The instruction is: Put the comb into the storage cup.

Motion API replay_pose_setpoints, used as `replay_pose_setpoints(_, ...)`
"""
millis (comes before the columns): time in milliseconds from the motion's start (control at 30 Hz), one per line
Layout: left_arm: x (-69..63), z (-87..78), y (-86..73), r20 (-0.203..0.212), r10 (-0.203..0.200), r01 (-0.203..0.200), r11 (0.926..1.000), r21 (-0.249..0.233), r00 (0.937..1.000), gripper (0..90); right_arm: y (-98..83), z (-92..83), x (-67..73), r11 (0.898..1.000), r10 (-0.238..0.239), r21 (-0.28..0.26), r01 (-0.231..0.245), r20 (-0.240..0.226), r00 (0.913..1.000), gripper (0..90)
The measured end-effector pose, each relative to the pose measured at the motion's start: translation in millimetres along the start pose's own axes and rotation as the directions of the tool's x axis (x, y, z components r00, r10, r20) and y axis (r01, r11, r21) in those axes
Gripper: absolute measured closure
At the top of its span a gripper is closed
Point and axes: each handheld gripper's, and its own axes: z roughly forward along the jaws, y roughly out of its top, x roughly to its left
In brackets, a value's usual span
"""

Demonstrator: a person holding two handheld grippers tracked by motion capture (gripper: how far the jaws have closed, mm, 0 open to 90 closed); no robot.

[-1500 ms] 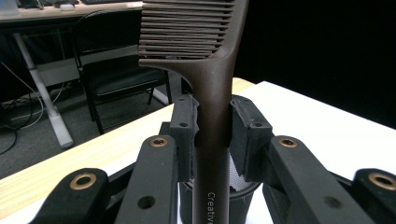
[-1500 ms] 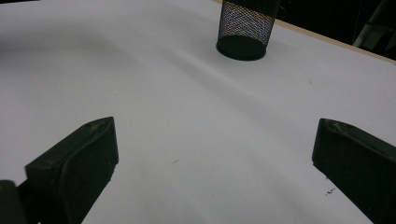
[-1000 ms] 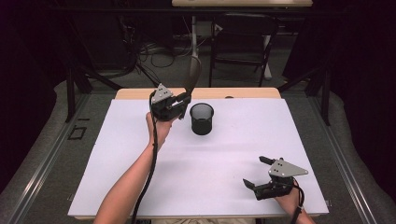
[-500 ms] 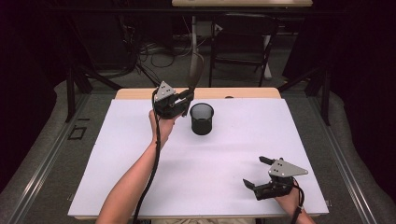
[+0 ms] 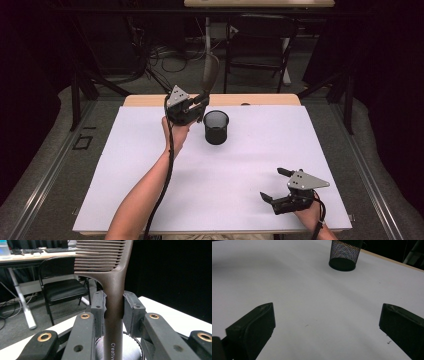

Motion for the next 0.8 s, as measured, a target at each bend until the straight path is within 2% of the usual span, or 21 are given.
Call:
replay_pose_setpoints(167, -1.7, 4.0, -0.1, -0.001, 0.015, -0.015, 0.9999, 0.007, 0.9999, 72.7, -0.2, -0.2, -0.4, 1.000, 0.000, -0.004, 0.000, 0.001, 1.0000, 0.0)
replay_pose_setpoints(633, -1.5, 11.9, -1.9, 0.004, 0.003, -0.003, 0.9998, -0.021, 1.0000, 72.7, 0.0, -0.4, -0.1, 1.000, -0.002, -0.001, 0.002, -0.001, 1.0000, 0.1)
replay_pose_setpoints(800, -2.1, 15.0, -2.5, -0.005, 0.003, -0.003, 0.9996, -0.028, 1.0000, 72.6, -0.2, -0.3, -0.3, 1.000, -0.001, -0.001, 0.001, -0.003, 1.0000, 0.0)
